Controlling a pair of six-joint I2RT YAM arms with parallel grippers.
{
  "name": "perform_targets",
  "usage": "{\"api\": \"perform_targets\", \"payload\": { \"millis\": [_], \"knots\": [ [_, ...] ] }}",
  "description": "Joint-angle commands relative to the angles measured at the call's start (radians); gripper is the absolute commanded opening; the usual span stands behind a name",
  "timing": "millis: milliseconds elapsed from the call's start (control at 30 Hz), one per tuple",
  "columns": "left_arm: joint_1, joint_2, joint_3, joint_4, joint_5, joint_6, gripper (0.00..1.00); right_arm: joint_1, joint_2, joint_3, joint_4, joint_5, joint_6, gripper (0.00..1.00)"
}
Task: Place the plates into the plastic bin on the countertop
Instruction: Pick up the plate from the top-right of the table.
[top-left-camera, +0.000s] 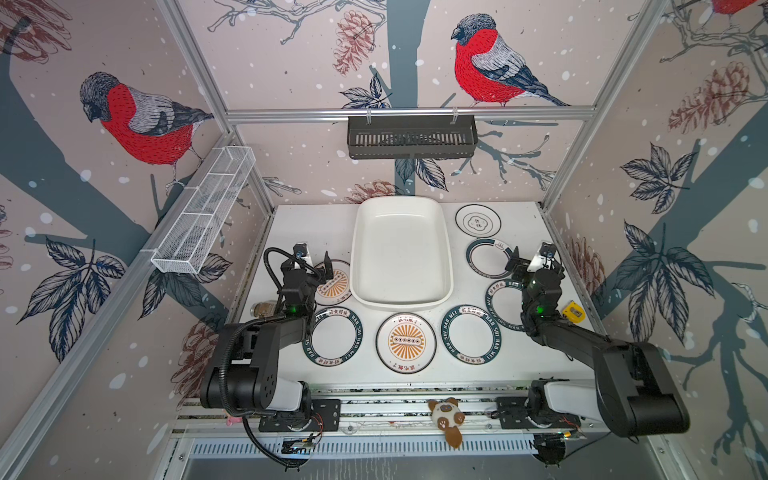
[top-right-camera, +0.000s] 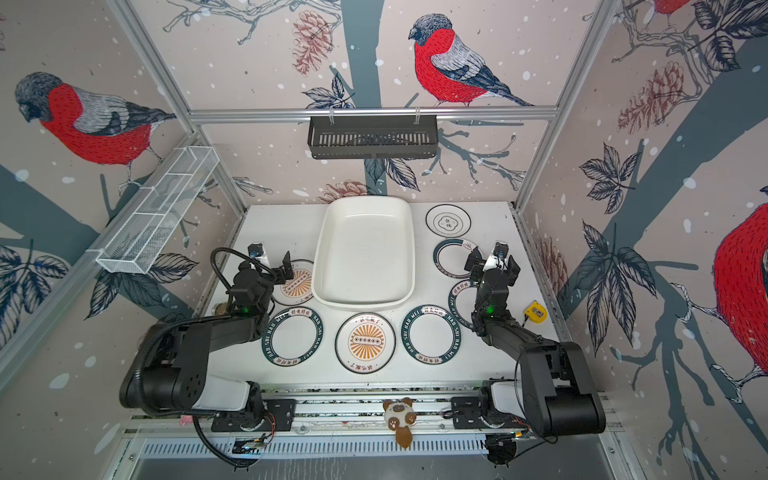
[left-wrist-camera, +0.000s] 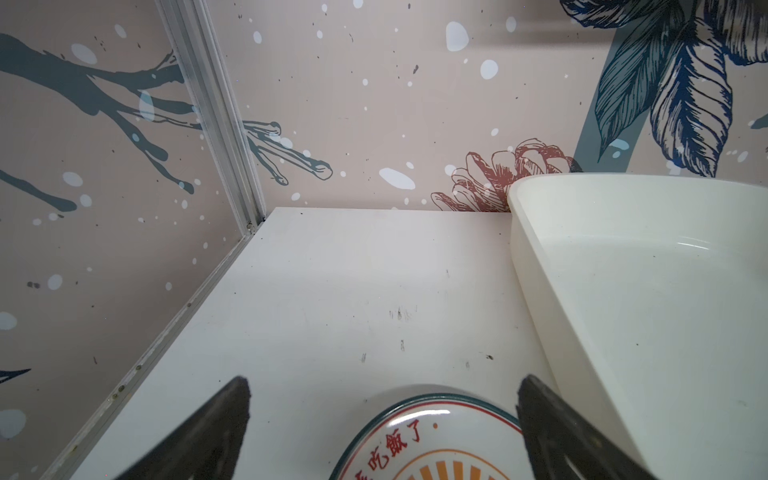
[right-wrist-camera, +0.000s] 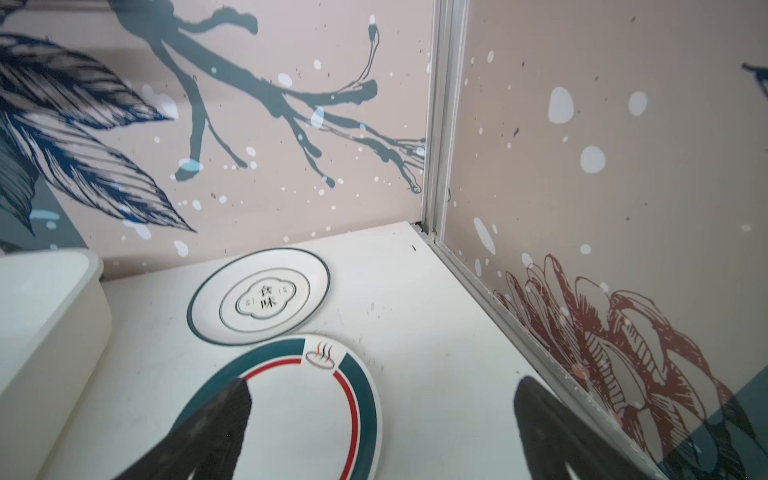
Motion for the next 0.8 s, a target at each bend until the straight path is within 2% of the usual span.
{"api": "perform_targets", "payload": {
  "millis": [0,33,100,200,300,467,567,767],
  "knots": [
    [0.002,-0.059,-0.008,-0.081,-0.002,0.007,0.99,0.004,-0.047,0.099,-0.252,0.02,0.133,1.0],
    [0.002,-0.079,-0.008,-0.085,-0.001,0.007,0.99,-0.001,-0.048,0.145,-0.368,0.02,0.197,1.0],
    [0.001,-0.117,0.033,-0.182,0.003,0.011,0.99,-0.027,-0.045,0.232,-0.524,-0.091,0.257,1.0],
    [0.002,-0.131,0.13,-0.361,0.02,0.021,0.98,-0.042,-0.041,0.287,-0.606,-0.144,0.302,1.0],
    [0.002,-0.133,0.217,-0.524,0.078,0.047,0.97,-0.079,-0.04,0.327,-0.672,-0.267,0.358,1.0],
    [0.002,-0.143,0.345,-0.749,0.182,0.086,0.97,-0.146,-0.013,0.336,-0.677,-0.424,0.419,1.0],
    [0.002,-0.135,0.421,-0.848,0.223,0.097,0.97,-0.203,0.057,0.372,-0.7,-0.486,0.442,1.0],
    [-0.002,-0.124,0.554,-1.024,0.362,0.166,0.97,-0.302,0.219,0.442,-0.687,-0.657,0.464,0.92]
  ]
}}
